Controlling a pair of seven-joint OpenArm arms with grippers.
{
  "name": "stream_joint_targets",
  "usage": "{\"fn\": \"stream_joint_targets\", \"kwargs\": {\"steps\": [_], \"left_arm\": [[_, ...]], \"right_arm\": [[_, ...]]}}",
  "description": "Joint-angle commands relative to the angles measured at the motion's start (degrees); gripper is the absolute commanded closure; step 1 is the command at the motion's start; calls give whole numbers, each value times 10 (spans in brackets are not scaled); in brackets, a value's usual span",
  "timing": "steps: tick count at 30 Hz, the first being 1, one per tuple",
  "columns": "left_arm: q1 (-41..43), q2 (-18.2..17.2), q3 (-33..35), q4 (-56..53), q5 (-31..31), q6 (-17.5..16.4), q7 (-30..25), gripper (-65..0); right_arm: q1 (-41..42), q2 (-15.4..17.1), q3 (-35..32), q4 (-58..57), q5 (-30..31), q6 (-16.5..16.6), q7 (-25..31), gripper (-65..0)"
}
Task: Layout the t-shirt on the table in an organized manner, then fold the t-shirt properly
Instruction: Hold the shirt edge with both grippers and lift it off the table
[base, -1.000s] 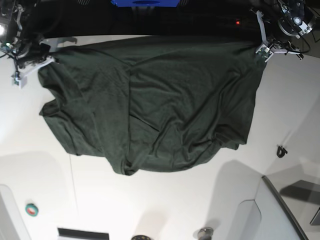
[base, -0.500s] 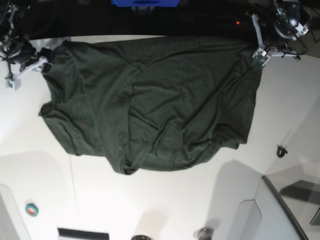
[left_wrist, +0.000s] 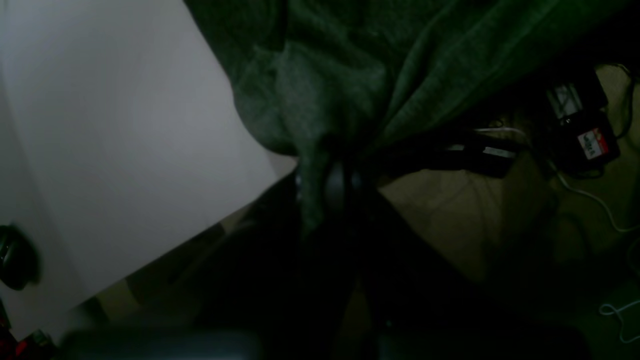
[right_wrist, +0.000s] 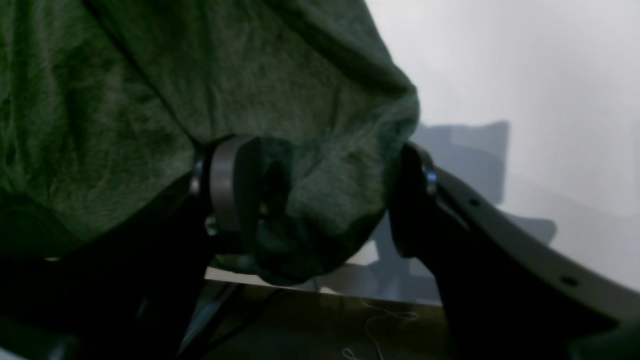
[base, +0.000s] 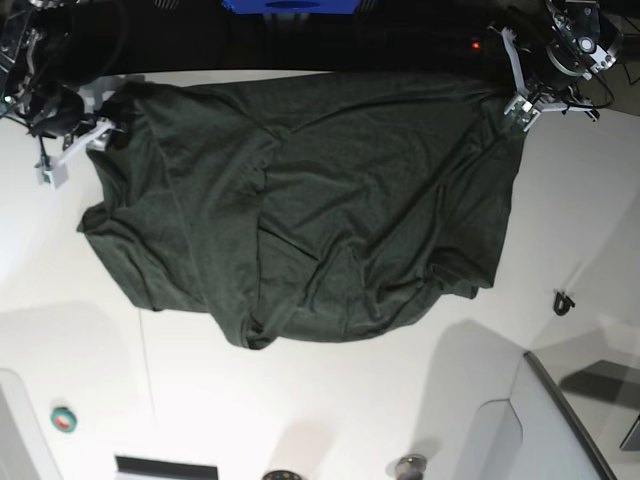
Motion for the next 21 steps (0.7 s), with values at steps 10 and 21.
{"fn": "stream_joint_targets", "kwargs": {"steps": [10, 21], "left_arm": [[3, -4, -3, 8, 0, 5, -4, 0], [-64, -10, 9, 7, 35, 4, -25, 0]], "right_arm": [[-17, -6, 2, 16, 4, 6, -13, -14], [25, 17, 10, 115, 23, 5, -147, -8]]}}
